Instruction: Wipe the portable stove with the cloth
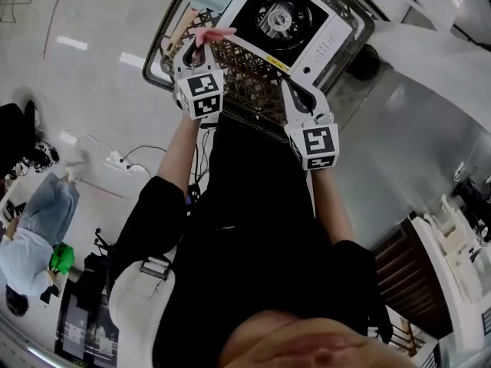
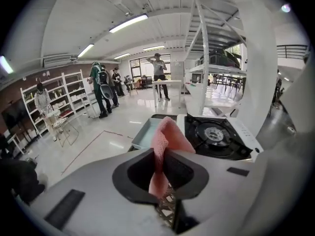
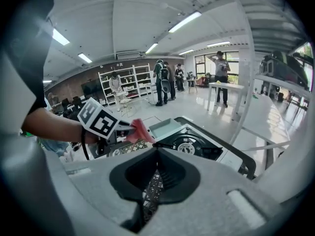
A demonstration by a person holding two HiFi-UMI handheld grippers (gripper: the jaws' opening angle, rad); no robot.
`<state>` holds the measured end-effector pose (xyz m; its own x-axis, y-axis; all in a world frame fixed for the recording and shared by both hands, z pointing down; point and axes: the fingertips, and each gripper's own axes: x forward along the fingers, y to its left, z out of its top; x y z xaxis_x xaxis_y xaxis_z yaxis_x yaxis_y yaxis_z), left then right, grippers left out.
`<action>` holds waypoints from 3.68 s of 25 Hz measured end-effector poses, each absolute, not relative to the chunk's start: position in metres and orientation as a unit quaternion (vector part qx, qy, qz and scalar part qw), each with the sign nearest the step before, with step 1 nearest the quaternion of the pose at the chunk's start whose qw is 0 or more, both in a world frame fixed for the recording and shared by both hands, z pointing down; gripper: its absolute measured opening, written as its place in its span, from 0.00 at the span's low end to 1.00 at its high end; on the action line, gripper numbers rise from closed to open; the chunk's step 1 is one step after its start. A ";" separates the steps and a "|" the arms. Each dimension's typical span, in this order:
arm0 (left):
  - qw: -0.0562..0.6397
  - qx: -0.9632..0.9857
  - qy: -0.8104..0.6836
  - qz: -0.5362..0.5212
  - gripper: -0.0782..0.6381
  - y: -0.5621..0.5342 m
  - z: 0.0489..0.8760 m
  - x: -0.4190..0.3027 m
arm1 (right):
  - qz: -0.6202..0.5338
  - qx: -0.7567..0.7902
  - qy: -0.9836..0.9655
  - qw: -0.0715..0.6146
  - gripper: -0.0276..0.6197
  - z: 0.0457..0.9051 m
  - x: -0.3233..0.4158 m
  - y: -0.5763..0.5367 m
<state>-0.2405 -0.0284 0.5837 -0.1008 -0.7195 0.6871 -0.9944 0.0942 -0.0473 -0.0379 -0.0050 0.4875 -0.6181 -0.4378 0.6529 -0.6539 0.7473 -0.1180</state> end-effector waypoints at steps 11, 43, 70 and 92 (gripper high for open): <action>0.290 0.644 -0.638 0.306 0.16 -0.043 0.645 -0.220 | 0.191 0.341 -0.864 0.318 0.05 0.494 -0.033 -0.010; 0.318 0.691 -0.562 0.324 0.16 -0.042 0.653 -0.166 | 0.225 0.355 -0.848 0.323 0.05 0.539 -0.007 -0.007; 0.310 0.736 -0.487 0.352 0.16 -0.019 0.656 -0.064 | 0.244 0.382 -0.834 0.316 0.05 0.545 0.060 -0.003; 0.309 0.762 -0.445 0.355 0.16 0.000 0.655 -0.010 | 0.255 0.384 -0.830 0.314 0.05 0.550 0.079 0.007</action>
